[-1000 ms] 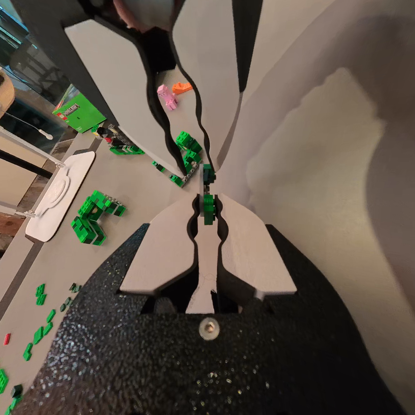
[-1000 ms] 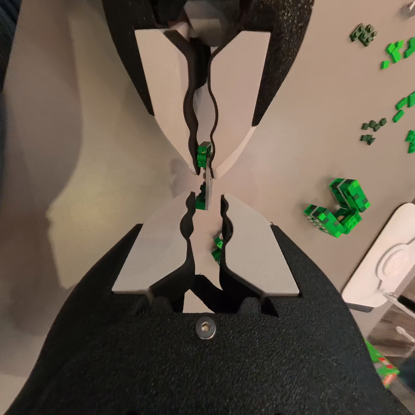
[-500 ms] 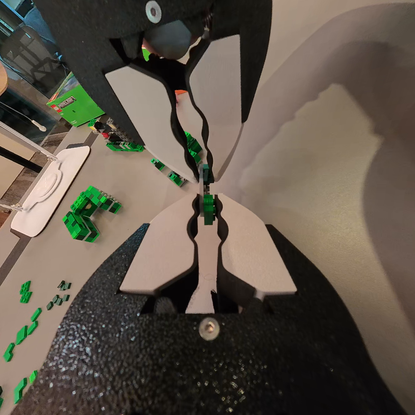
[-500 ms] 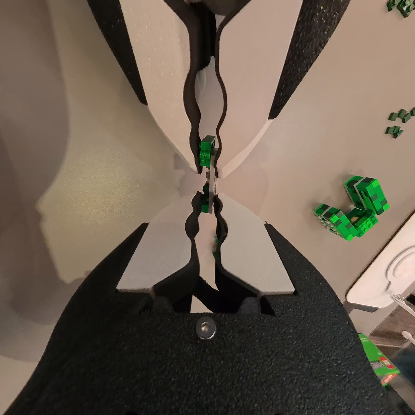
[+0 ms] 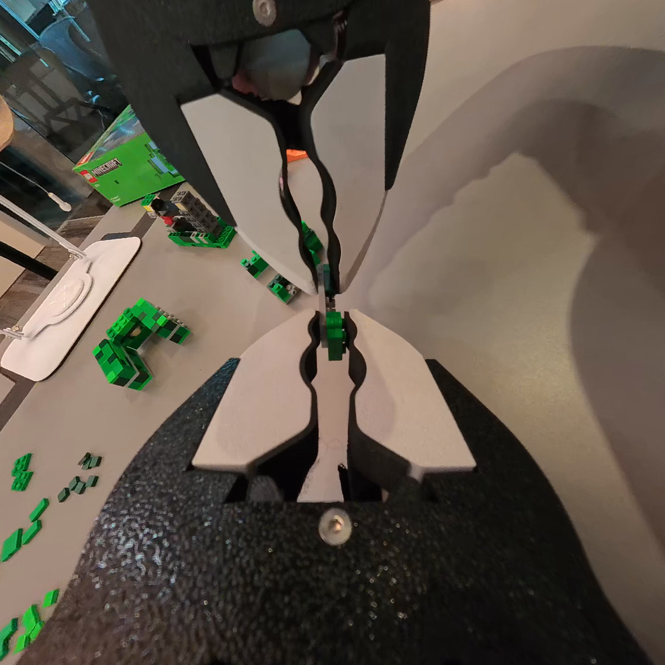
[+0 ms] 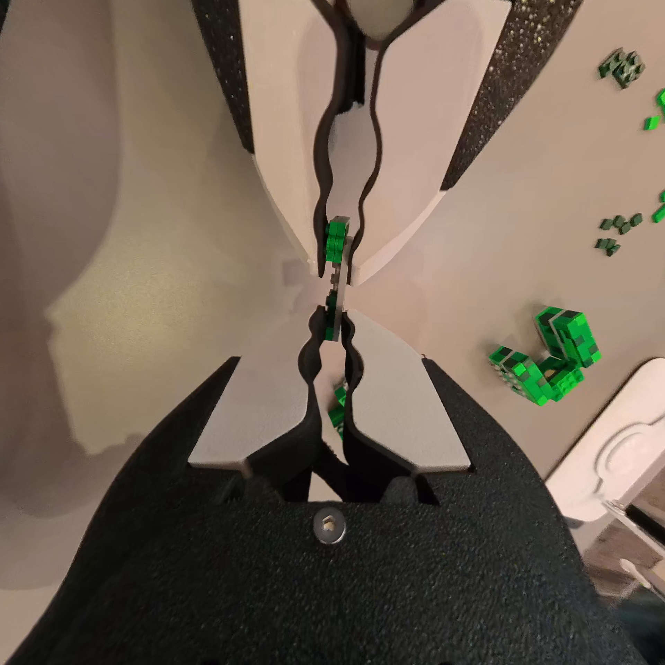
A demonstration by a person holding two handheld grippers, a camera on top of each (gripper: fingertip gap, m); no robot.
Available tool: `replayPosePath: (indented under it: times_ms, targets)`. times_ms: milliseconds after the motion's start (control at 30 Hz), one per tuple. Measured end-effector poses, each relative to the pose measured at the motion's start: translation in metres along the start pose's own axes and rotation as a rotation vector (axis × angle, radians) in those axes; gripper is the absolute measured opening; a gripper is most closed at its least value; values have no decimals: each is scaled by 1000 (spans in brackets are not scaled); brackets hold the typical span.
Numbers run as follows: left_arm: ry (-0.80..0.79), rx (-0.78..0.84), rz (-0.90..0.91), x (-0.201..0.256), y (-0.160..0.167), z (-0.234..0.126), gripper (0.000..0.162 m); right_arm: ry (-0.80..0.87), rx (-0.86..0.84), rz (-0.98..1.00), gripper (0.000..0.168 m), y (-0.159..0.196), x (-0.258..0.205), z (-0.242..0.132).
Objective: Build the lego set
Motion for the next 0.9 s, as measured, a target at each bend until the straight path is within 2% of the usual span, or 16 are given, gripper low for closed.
replayPosePath:
  times_ms: [33, 100, 233, 467, 567, 633, 800, 900]
  targets:
    - [-5, -6, 4, 0, 1, 0, 12, 2, 8, 19, 8, 1, 1, 1]
    - [-23, -14, 14, -2, 2, 0, 12, 19, 47, 40, 10, 2, 2, 1]
    - [-93, -54, 25, -7, 8, -4, 12, 97, 209, 130, 36, 1, 12, -12]
    - [-286, -74, -127, -39, 42, -45, 12, 373, 414, 284, 30, 11, 47, -18]
    - [-313, -3, -284, -51, 51, -64, 12, 453, 462, 288, 30, 8, 49, -11]
    - [-285, -15, -420, -58, 57, -70, 12, 474, 479, 282, 29, 7, 47, -5]
    - [-73, -57, -825, -67, 70, -63, 12, 483, 572, 305, 28, 9, 27, 8]
    - [77, -82, -1072, -69, 72, -57, 12, 407, 637, 284, 26, 10, 7, 16]
Point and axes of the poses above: each gripper's, where its closed fingertips meet, z out along the fingers, y out of its underside, x = y × z across the jaws, the point moved 8 cm from there along -z, back along the fingers, and after that the axes turned 1 degree about -z, right-handed, at the moved point
